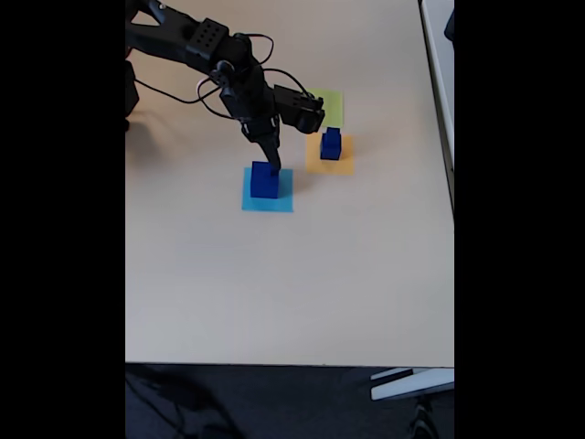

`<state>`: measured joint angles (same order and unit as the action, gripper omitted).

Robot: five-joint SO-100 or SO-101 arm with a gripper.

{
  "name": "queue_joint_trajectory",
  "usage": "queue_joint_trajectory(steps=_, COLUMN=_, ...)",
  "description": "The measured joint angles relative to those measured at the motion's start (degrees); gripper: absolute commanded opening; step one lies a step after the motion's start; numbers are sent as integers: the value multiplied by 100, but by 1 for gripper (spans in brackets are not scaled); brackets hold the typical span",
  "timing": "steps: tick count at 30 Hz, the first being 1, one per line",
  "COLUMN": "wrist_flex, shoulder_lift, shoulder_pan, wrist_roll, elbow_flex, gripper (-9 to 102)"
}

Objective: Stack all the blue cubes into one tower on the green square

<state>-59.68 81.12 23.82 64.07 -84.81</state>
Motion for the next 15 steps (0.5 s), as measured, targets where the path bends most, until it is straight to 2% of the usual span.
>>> queue_joint_trajectory(steps=15, wrist_flex=176, shoulder_lift=35, shoulder_pan=185, wrist_roll=-176, elbow_flex=-272, gripper=21)
